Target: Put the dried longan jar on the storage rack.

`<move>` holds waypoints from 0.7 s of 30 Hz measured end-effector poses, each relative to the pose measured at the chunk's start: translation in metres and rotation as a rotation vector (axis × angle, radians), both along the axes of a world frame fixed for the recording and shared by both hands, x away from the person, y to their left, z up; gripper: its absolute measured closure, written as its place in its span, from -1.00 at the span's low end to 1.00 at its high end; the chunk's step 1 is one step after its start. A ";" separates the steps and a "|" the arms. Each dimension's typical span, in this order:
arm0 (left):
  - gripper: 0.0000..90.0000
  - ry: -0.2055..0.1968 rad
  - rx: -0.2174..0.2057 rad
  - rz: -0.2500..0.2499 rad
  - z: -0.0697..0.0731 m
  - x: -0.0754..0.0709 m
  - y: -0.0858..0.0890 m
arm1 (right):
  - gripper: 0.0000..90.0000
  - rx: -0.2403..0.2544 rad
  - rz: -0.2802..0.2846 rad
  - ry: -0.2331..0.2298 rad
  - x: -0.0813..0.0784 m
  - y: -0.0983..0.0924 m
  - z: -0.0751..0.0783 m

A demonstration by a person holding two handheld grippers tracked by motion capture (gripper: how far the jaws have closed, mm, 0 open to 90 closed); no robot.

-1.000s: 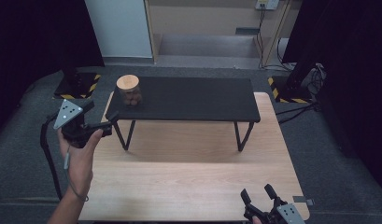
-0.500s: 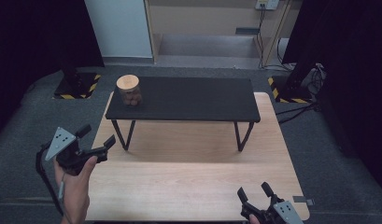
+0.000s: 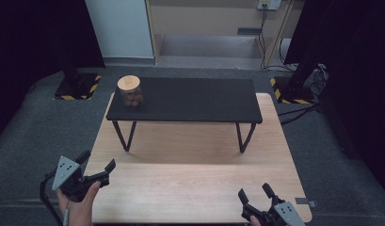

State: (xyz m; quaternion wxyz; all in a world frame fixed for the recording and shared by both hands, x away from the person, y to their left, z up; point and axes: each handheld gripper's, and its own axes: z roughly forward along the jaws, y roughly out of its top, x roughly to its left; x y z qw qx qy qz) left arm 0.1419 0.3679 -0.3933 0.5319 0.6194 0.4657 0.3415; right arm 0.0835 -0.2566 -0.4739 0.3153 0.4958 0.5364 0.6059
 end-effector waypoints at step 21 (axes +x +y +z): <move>-0.93 -0.010 0.043 0.064 -0.048 -0.039 -0.006 | -0.87 -0.011 -0.005 0.001 0.002 -0.003 0.002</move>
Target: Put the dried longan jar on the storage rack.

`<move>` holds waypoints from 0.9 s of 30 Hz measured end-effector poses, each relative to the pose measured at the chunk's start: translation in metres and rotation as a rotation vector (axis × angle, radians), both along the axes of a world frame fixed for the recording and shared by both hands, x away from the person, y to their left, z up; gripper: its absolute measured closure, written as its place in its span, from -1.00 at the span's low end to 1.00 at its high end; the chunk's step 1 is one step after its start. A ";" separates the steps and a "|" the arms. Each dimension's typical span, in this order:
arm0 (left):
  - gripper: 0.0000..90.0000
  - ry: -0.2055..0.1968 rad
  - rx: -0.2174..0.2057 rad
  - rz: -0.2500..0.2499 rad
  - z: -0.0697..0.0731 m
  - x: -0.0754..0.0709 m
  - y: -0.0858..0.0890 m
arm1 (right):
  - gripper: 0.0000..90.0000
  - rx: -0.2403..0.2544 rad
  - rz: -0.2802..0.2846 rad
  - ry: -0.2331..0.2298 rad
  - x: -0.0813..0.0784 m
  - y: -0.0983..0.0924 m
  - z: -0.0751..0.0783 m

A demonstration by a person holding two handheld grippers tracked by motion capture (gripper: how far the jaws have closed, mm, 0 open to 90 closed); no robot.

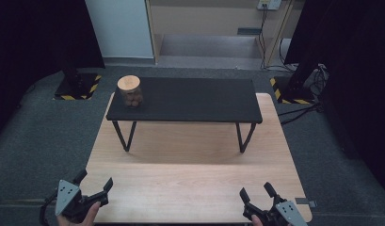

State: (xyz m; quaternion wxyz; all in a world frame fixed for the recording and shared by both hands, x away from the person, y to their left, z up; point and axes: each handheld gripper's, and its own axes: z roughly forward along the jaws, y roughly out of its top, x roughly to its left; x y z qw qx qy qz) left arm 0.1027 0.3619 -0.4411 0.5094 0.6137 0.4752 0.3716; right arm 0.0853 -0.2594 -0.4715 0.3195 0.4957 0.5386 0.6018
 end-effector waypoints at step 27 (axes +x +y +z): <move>-0.93 -0.010 -0.016 0.022 -0.011 -0.013 -0.003 | -0.87 -0.005 -0.006 0.011 0.002 0.001 -0.001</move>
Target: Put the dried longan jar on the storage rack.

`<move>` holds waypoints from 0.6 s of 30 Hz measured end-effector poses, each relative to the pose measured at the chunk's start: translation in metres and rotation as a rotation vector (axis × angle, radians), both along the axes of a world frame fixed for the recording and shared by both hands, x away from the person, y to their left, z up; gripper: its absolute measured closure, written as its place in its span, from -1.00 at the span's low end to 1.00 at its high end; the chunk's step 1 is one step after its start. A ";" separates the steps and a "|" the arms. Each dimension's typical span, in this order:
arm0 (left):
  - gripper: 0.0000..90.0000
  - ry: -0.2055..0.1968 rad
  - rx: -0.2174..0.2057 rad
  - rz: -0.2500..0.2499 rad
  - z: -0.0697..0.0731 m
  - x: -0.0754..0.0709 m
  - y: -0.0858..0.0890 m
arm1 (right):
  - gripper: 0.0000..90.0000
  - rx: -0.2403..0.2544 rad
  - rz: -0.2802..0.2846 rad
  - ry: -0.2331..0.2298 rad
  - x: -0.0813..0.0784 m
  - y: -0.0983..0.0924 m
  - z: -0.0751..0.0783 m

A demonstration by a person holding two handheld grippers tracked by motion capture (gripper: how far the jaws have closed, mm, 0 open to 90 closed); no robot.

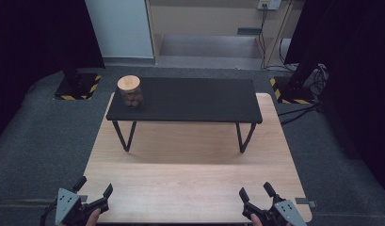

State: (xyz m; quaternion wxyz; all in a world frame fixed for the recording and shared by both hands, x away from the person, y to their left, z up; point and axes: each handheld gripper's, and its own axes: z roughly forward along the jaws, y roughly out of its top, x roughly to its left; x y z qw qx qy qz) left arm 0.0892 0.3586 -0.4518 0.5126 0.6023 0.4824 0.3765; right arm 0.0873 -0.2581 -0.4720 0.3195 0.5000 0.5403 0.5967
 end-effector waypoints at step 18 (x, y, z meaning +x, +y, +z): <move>-0.93 0.001 0.002 -0.018 0.002 0.001 0.000 | -0.87 0.005 -0.009 -0.001 -0.003 0.001 -0.001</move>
